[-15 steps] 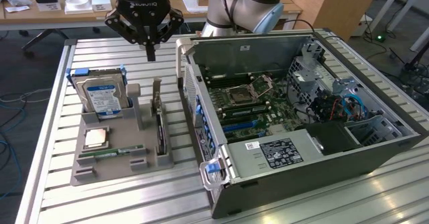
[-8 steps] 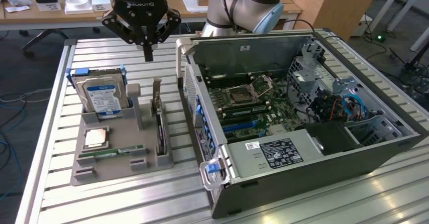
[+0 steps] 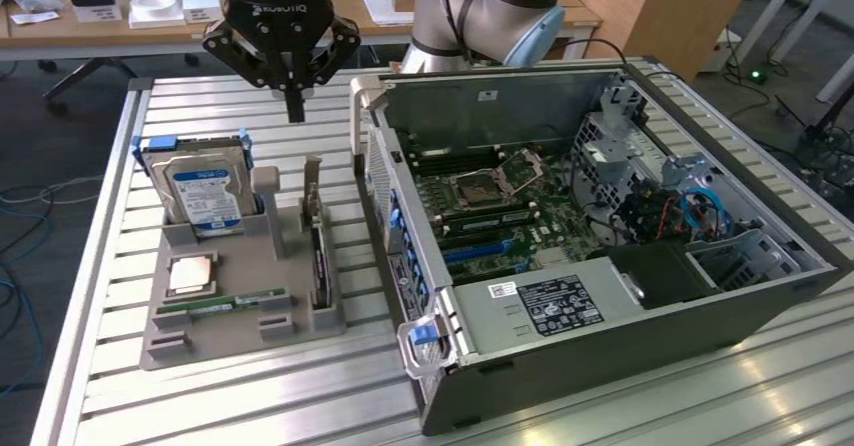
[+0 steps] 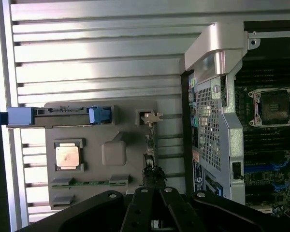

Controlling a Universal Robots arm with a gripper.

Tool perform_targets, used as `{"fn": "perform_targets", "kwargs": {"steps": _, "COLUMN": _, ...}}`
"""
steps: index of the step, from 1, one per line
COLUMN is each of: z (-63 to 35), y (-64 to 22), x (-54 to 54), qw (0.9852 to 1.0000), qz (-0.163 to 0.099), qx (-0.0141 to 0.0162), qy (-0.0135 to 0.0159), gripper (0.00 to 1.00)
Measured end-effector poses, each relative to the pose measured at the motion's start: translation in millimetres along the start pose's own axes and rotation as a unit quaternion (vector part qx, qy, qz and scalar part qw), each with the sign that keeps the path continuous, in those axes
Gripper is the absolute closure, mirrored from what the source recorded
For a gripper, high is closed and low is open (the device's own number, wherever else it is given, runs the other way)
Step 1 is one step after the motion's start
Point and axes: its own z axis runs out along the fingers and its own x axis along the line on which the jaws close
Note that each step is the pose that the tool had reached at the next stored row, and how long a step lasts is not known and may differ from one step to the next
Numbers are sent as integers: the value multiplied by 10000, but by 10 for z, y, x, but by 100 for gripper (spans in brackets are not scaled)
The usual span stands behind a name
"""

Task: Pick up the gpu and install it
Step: 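Reach for the gpu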

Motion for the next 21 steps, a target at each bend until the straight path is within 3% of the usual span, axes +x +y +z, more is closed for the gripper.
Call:
{"fn": "perform_targets", "kwargs": {"steps": 6, "z": -3, "y": -67, "x": -6, "qw": 10000, "qz": 0, "qx": 0, "qy": 0, "gripper": 89}}
{"fn": "perform_targets", "kwargs": {"steps": 21, "z": -15, "y": -343, "x": -6, "qw": 10000, "qz": 0, "qx": 0, "qy": 0, "gripper": 89}}
